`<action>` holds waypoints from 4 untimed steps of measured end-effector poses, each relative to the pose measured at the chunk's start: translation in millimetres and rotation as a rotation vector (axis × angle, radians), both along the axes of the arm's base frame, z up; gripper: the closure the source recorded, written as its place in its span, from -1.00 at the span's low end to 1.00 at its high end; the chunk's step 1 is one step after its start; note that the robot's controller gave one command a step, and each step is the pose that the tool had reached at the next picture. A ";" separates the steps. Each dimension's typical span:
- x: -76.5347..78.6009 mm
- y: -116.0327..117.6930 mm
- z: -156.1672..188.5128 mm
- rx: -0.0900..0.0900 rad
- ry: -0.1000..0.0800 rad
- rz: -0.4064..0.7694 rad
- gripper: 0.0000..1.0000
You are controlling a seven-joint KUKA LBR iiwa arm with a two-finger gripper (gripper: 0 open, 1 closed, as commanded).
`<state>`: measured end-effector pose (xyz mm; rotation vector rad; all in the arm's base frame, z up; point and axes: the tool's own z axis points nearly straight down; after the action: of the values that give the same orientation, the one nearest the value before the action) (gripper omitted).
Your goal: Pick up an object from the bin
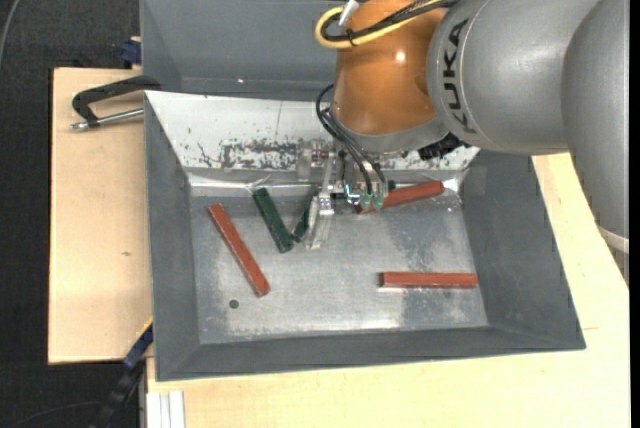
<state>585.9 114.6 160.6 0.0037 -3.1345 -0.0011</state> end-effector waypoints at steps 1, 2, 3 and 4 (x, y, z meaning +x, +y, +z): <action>7.4 -16.7 -94.5 -0.001 0.000 0.005 -1.00; 9.6 -15.8 -89.6 0.001 -0.008 0.005 1.00; 9.8 -15.8 -89.4 0.002 -0.008 0.005 -1.00; 12.0 -81.0 -89.4 -0.003 -0.008 -0.059 -1.00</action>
Offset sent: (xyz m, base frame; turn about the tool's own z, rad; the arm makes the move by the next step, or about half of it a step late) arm 0.0089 -0.0169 -0.0906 -0.0055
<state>597.9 33.5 71.2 -0.0888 -3.1410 0.0028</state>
